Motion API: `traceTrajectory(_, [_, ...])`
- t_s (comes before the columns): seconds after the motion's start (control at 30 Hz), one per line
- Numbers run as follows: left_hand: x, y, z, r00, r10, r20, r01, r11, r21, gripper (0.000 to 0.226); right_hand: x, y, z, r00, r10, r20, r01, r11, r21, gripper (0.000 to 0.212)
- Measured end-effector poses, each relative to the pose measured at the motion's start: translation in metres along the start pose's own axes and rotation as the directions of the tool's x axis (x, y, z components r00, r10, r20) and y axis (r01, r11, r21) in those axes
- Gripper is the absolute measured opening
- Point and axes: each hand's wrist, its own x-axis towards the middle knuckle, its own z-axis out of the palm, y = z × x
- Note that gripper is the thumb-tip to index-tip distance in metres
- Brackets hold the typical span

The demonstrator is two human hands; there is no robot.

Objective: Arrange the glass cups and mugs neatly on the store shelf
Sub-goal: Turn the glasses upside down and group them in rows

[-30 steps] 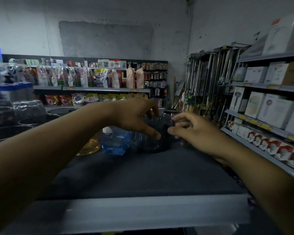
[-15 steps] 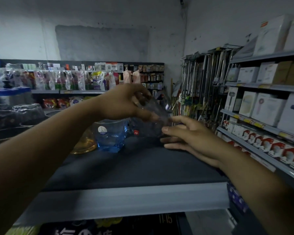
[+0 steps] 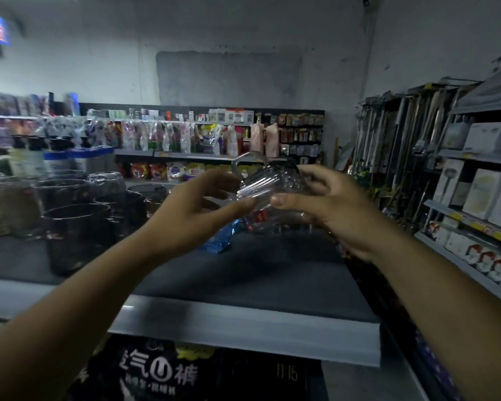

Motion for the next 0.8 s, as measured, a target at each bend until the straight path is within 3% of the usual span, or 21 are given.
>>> traceTrajectory(0.07, [-0.007, -0.012, -0.011, 0.995, 0.095, -0.031, -0.085, 0.964, 0.250, 0.057, 0.008, -0.004, -0.003, 1.000, -0.018, -0.001, 0.017, 0.959, -0.284, 0.081])
traceTrajectory(0.13, [-0.011, -0.022, -0.018, 0.989, 0.149, -0.018, -0.126, 0.889, 0.440, 0.052, 0.018, -0.009, -0.001, 0.999, -0.028, 0.030, 0.039, 0.877, -0.479, 0.090])
traceTrajectory(0.27, [-0.012, -0.035, -0.021, 0.991, 0.122, 0.053, -0.132, 0.845, 0.518, 0.045, 0.038, -0.008, 0.010, 0.995, 0.056, 0.078, 0.011, 0.739, -0.674, 0.091])
traceTrajectory(0.6, [-0.003, -0.054, -0.024, 0.970, 0.162, 0.179, -0.232, 0.831, 0.505, 0.036, 0.055, 0.010, 0.041, 0.980, 0.197, -0.005, -0.118, 0.567, -0.815, 0.082])
traceTrajectory(0.8, [0.006, -0.070, -0.023, 0.948, 0.255, 0.189, -0.313, 0.843, 0.437, 0.029, 0.057, 0.024, 0.055, 0.979, 0.177, -0.102, -0.190, 0.608, -0.771, 0.084])
